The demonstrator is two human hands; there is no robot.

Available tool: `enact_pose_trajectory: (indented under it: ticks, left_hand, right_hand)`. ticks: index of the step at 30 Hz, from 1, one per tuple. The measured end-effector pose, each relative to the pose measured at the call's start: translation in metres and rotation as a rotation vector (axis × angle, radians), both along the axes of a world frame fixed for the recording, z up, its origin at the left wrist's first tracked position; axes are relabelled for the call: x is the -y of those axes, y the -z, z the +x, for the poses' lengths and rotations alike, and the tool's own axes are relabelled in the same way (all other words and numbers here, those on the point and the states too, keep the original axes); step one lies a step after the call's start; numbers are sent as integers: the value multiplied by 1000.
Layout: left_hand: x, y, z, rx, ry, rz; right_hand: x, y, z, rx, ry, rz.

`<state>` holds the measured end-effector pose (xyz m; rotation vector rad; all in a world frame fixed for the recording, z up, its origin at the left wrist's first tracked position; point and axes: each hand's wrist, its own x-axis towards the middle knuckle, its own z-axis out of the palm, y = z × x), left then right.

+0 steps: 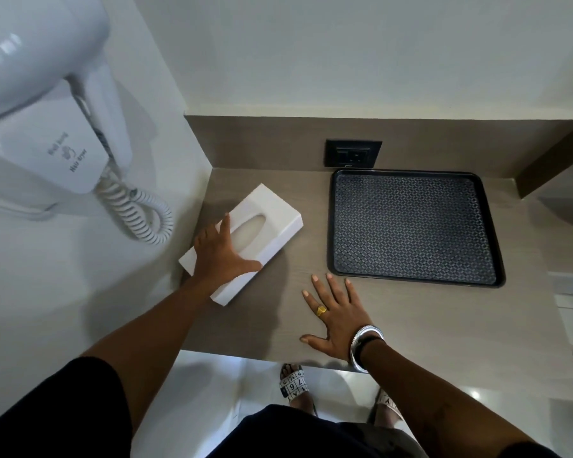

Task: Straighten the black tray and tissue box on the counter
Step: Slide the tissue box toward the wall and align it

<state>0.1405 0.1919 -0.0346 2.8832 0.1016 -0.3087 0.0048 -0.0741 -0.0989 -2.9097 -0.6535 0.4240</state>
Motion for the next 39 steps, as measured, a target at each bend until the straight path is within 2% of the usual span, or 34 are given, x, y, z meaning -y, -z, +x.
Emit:
enact_pose_trajectory:
  ticks: [6,14,19,23,26,29,39]
  left_hand:
    - [28,3,9,78,-384,-31]
    - [22,6,18,86,-568,-52]
    - [20,11,7,177,-401,-102]
    - [8,14,-33,318,-63,-18]
    - [-7,22,-63,336,116,52]
    - [-12,26,-71,340,156,88]
    - [-12,28,-40,293,82,130]
  right_hand:
    - [1,2,0,2,4,-4]
    - [1,6,3,-3,2,-7]
    - [1,6,5,-20,-5,-27]
    - [1,5,5,-18,-1,-22]
    - [1,5,5,-10,-4,-24]
    - [1,5,6,-13,-2,-26]
    - [0,7,6,-24,-8,-43]
